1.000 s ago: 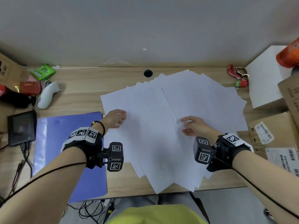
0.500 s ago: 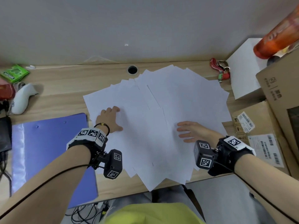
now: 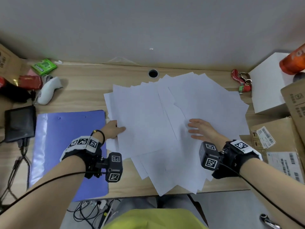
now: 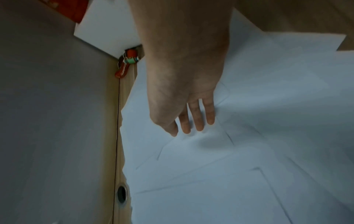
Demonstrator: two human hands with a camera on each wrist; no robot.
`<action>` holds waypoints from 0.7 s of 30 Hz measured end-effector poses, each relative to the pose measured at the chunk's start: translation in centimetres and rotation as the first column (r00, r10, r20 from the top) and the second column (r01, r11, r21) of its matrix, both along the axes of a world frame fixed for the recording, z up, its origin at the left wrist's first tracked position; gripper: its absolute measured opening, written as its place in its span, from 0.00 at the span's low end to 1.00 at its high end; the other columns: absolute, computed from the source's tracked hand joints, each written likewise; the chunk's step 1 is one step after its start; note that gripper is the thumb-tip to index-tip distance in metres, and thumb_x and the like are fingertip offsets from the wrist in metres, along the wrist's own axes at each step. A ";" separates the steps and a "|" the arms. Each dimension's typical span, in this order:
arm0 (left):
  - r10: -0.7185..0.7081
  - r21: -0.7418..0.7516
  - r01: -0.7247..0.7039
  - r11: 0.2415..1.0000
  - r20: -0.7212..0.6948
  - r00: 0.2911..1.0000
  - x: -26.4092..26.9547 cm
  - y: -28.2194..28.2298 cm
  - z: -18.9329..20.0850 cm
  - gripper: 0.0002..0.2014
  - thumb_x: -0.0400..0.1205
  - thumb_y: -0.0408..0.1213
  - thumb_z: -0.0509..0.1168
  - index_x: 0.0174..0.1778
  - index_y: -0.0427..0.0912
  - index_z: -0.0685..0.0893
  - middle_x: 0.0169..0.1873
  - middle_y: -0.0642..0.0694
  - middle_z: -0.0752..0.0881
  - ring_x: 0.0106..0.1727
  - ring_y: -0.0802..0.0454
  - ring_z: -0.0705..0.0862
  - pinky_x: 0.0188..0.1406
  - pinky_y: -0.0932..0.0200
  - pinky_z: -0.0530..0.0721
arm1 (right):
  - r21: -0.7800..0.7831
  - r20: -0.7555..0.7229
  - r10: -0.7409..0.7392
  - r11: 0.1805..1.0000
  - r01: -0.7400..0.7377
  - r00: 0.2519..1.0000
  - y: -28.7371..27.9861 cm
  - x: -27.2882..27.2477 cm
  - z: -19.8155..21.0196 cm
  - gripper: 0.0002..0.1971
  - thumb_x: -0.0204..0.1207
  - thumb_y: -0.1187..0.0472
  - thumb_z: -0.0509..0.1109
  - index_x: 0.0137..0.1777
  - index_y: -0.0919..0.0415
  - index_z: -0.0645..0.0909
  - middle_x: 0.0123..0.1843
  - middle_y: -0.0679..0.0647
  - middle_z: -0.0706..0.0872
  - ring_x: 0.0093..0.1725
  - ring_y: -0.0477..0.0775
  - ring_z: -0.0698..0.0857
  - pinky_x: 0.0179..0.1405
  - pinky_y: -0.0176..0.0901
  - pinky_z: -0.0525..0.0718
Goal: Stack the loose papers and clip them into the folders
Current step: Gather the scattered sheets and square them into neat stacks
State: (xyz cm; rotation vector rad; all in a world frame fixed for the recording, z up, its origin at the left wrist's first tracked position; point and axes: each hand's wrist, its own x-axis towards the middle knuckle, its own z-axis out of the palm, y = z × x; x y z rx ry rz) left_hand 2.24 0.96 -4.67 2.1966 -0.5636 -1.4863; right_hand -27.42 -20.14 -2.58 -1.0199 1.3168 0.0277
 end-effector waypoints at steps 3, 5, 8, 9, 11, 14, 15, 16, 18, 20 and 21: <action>0.033 -0.011 -0.033 0.999 0.008 0.999 -0.1 1.0 -0.1 0.22 0.81 0.42 0.68 0.70 0.40 0.75 0.63 0.44 0.80 0.60 0.45 0.80 0.57 0.53 0.82 | 0.020 0.035 0.053 0.998 -0.053 0.998 0.9 2.4 -0.6 0.09 0.81 0.63 0.65 0.58 0.51 0.78 0.62 0.54 0.80 0.57 0.56 0.81 0.53 0.49 0.82; 0.109 0.017 -0.113 0.993 0.155 0.982 0.2 1.4 -0.5 0.35 0.73 0.53 0.70 0.74 0.44 0.71 0.73 0.40 0.73 0.72 0.40 0.73 0.70 0.43 0.76 | 0.027 0.042 0.098 0.995 -0.099 0.994 1.8 3.9 -0.9 0.12 0.82 0.62 0.64 0.63 0.51 0.74 0.60 0.51 0.79 0.63 0.55 0.78 0.58 0.50 0.79; 0.225 0.007 -0.230 0.973 0.181 0.957 0.2 1.4 -0.5 0.38 0.79 0.47 0.69 0.83 0.45 0.59 0.81 0.40 0.58 0.82 0.40 0.59 0.78 0.40 0.66 | 0.030 0.024 0.167 0.985 -0.168 0.986 2.8 5.6 -1.3 0.15 0.82 0.60 0.65 0.67 0.49 0.72 0.60 0.49 0.78 0.69 0.52 0.74 0.60 0.48 0.78; 0.255 -0.021 -0.254 0.967 0.136 0.957 0.2 1.4 -0.4 0.38 0.81 0.44 0.68 0.84 0.44 0.55 0.82 0.41 0.56 0.83 0.42 0.56 0.79 0.41 0.64 | 0.034 0.019 0.191 0.981 -0.192 0.981 3.0 5.8 -1.5 0.16 0.82 0.59 0.65 0.68 0.49 0.72 0.63 0.49 0.77 0.71 0.52 0.73 0.61 0.48 0.77; 0.323 -0.074 -0.319 0.945 0.038 0.946 0.0 1.3 -0.6 0.42 0.80 0.43 0.69 0.85 0.45 0.51 0.84 0.44 0.53 0.83 0.45 0.56 0.79 0.40 0.65 | 0.048 0.016 0.234 0.971 -0.234 0.972 3.2 5.7 -1.6 0.19 0.82 0.57 0.65 0.72 0.50 0.71 0.69 0.50 0.74 0.74 0.50 0.70 0.66 0.50 0.77; 0.445 -0.108 -0.447 0.888 -0.042 0.894 -0.3 0.7 -0.8 0.43 0.76 0.42 0.73 0.83 0.47 0.55 0.79 0.48 0.61 0.77 0.47 0.67 0.72 0.44 0.74 | 0.099 0.009 0.270 0.958 -0.270 0.963 3.3 5.0 -1.4 0.23 0.81 0.54 0.66 0.75 0.49 0.69 0.74 0.49 0.71 0.79 0.50 0.65 0.68 0.55 0.79; 0.483 -0.124 -0.486 0.865 -0.059 0.874 -0.5 0.4 -0.7 0.40 0.77 0.38 0.72 0.82 0.47 0.58 0.73 0.49 0.66 0.72 0.47 0.72 0.67 0.47 0.79 | 0.121 0.005 0.269 0.956 -0.268 0.963 3.3 4.7 -1.3 0.24 0.80 0.54 0.66 0.75 0.47 0.68 0.75 0.49 0.71 0.79 0.51 0.64 0.65 0.57 0.80; 0.512 -0.143 -0.518 0.843 -0.079 0.855 -0.7 0.1 -0.5 0.35 0.78 0.33 0.71 0.79 0.46 0.61 0.68 0.48 0.70 0.66 0.47 0.75 0.60 0.50 0.82 | 0.140 0.001 0.268 0.954 -0.266 0.963 3.2 4.4 -1.1 0.25 0.79 0.53 0.67 0.75 0.46 0.68 0.76 0.49 0.70 0.80 0.51 0.62 0.63 0.58 0.82; 0.554 -0.162 -0.558 0.814 -0.078 0.829 -0.9 -0.3 -0.5 0.30 0.79 0.28 0.69 0.74 0.45 0.64 0.62 0.42 0.77 0.61 0.43 0.79 0.51 0.51 0.82 | 0.167 0.002 0.267 0.950 -0.264 0.964 3.1 3.9 -0.8 0.25 0.78 0.53 0.68 0.74 0.46 0.67 0.76 0.49 0.70 0.79 0.51 0.63 0.57 0.59 0.83; 0.585 -0.182 -0.586 0.789 -0.064 0.808 -0.9 -0.4 -0.3 0.28 0.78 0.26 0.69 0.72 0.40 0.68 0.60 0.36 0.82 0.63 0.37 0.82 0.56 0.48 0.82 | 0.178 0.001 0.268 0.948 -0.263 0.964 3.0 3.5 -0.3 0.23 0.78 0.54 0.68 0.72 0.48 0.70 0.73 0.51 0.73 0.75 0.52 0.70 0.53 0.58 0.84; 0.567 -0.189 -0.566 0.803 -0.050 0.822 -0.8 -0.4 -0.3 0.24 0.78 0.27 0.70 0.69 0.40 0.73 0.56 0.37 0.85 0.63 0.37 0.83 0.60 0.47 0.82 | 0.178 -0.007 0.270 0.948 -0.265 0.963 3.0 3.4 -0.1 0.20 0.79 0.55 0.67 0.71 0.50 0.72 0.71 0.52 0.76 0.71 0.53 0.74 0.53 0.58 0.84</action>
